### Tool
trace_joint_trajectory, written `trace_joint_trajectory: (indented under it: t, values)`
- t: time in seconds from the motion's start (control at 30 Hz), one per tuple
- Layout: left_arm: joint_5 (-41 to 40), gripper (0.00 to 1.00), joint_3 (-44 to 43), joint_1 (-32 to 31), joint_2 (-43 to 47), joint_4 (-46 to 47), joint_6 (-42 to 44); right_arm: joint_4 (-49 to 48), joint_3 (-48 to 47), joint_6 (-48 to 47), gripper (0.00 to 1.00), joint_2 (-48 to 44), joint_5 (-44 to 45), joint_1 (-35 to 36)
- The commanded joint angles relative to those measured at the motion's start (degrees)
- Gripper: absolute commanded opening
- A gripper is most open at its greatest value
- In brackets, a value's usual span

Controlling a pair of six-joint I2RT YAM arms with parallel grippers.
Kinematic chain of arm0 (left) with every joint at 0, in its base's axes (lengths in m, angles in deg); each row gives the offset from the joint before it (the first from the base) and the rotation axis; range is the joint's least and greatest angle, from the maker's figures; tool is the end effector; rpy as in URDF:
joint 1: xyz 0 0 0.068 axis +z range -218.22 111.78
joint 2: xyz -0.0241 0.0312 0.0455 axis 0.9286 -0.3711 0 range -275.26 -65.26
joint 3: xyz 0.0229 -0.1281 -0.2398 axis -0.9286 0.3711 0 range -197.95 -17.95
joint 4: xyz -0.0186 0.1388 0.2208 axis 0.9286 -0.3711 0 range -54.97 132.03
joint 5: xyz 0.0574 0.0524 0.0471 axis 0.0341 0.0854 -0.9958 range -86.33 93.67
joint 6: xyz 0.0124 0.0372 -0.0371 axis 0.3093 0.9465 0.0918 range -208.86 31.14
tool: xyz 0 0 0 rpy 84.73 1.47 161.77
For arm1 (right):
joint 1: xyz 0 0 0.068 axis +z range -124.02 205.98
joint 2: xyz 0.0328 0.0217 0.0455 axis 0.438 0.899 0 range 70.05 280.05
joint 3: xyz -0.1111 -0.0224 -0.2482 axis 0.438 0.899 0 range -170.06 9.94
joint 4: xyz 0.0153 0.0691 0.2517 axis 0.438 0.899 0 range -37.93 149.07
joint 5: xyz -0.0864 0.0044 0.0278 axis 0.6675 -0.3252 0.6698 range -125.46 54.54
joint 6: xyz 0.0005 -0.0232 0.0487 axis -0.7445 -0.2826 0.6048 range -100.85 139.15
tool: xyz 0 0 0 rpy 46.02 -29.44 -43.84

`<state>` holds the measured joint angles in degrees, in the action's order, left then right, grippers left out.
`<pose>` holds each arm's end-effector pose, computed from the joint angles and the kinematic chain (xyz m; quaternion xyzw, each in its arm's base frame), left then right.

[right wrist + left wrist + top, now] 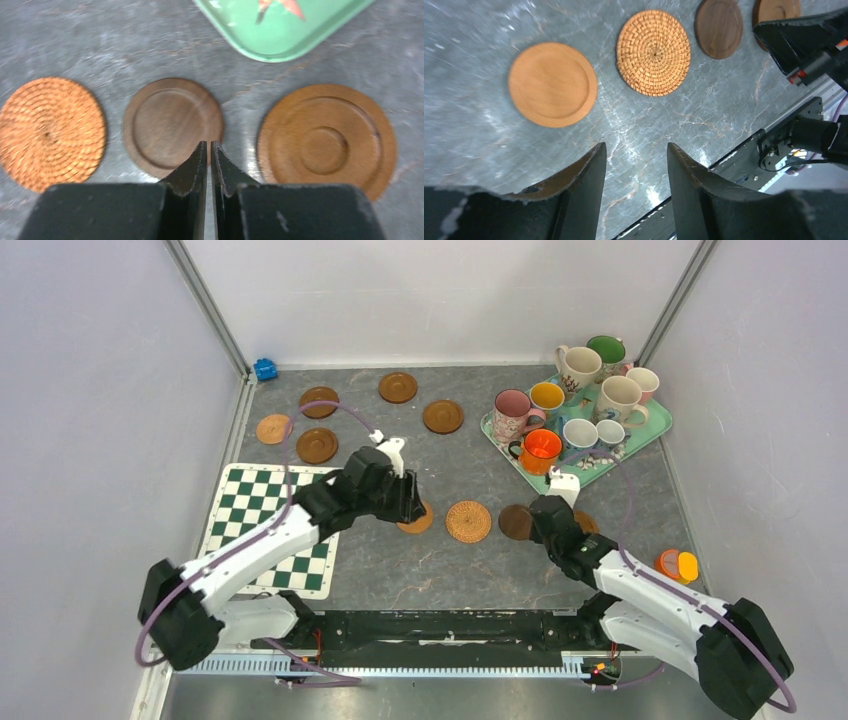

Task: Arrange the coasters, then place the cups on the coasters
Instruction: Move the coaster to the center of the board, then move the coaster to the corner of the board.

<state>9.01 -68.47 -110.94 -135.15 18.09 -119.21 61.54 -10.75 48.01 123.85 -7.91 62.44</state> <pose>0.1887 -0.1787 0.2616 0.1172 0.9098 -0.2700 0.2926 0.1543 0.0936 0.1715 0.0366 0.8937 0.0272 0.4464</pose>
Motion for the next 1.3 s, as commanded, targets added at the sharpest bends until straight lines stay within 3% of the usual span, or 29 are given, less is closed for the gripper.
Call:
trace_joint_trajectory:
  t: [0.0, 0.13, 0.57, 0.77, 0.9, 1.27]
  values:
    - [-8.81, 0.57, -2.0, 0.26, 8.55, -9.34, 10.11, 5.04, -2.25, 4.62, 0.06, -1.0, 8.82, -2.78]
    - [-12.46, 0.6, -1.95, 0.27, 14.42, -12.85, 11.72, 7.01, -2.72, 7.36, 0.0, 0.31, 9.36, -6.58]
    - [-15.37, 0.61, -0.63, 0.27, 22.5, -13.06, 13.22, 12.57, -3.51, 16.33, 0.0, 8.1, 7.52, -13.26]
    - [-16.55, 0.62, -0.72, 0.27, 23.29, -13.13, 13.52, 34.05, -13.8, 25.73, 0.0, 14.06, 3.43, -13.22]
    - [-17.7, 0.64, -1.03, 0.27, 23.27, -13.59, 13.78, 42.4, -15.44, 26.78, 0.0, 19.86, -0.67, -12.98]
    - [-20.78, 0.68, -1.43, 0.27, 24.72, -13.85, 13.76, 39.45, -8.18, 28.52, 0.0, 15.84, -9.18, -5.28]
